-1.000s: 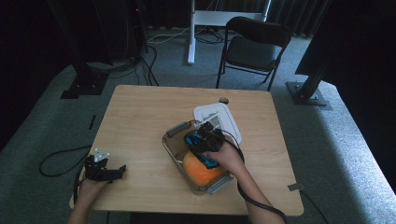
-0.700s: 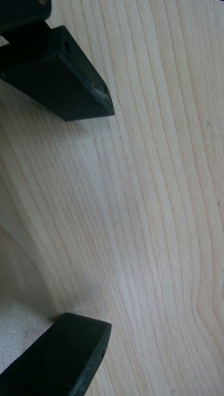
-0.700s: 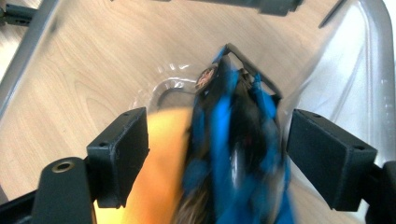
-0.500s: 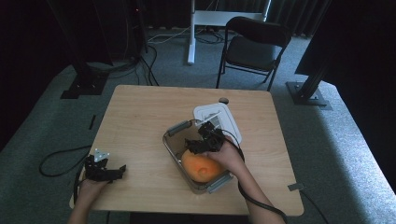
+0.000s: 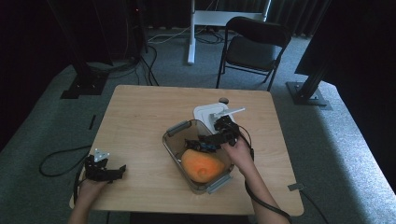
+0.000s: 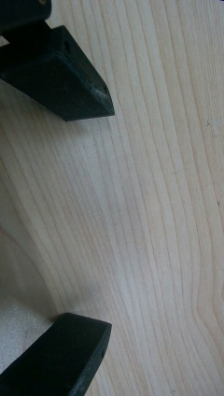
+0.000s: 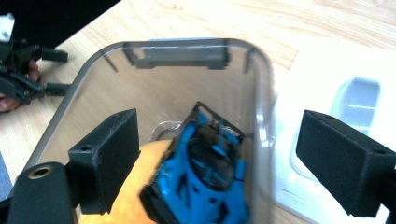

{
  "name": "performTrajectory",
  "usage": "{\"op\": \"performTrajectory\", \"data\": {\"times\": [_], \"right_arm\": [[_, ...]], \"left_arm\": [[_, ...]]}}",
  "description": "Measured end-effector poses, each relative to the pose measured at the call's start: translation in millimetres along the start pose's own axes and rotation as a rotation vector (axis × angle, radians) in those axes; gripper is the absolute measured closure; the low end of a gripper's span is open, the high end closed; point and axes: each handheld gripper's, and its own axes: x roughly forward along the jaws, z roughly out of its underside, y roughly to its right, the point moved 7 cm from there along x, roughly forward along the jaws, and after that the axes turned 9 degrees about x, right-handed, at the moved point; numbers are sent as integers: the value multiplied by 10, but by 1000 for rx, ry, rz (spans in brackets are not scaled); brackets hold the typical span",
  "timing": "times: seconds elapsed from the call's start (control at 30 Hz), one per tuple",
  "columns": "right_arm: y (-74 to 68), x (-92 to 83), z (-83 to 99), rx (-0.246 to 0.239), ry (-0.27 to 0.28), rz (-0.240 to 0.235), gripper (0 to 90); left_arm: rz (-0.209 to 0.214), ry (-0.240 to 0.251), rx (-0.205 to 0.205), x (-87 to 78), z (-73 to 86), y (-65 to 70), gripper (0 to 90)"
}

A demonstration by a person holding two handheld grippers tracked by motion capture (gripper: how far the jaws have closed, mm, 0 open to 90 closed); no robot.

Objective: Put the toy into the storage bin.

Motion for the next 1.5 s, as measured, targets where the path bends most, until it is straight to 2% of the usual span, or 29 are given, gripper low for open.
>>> {"op": "performTrajectory", "data": {"times": [0.17,0.33,0.57,0.73,0.77,0.83,1.07,1.2,1.33,1.5], "right_arm": [[172,-70,34,27,0,21,129],[311,-101,88,27,-10,55,126],[521,-161,139,66,28,69,124],[681,-195,203,99,22,103,124],[711,-203,218,126,11,124,124],[744,-215,230,133,4,149,112],[844,-205,271,141,-1,146,112],[931,-174,304,177,-9,139,112],[1021,-123,343,200,-17,151,112],[1109,-84,374,205,1,172,112]], "left_arm": [[0,0,0,0,0,0,13],[0,1,-1,1,-1,1,13],[0,0,-2,0,0,2,13],[0,0,-2,0,0,2,13],[0,0,-2,0,0,2,13],[0,0,-2,0,0,2,13],[0,0,-2,0,0,2,13],[0,0,-2,0,0,2,13],[0,0,-2,0,0,2,13],[0,0,-2,0,0,2,13]]}}
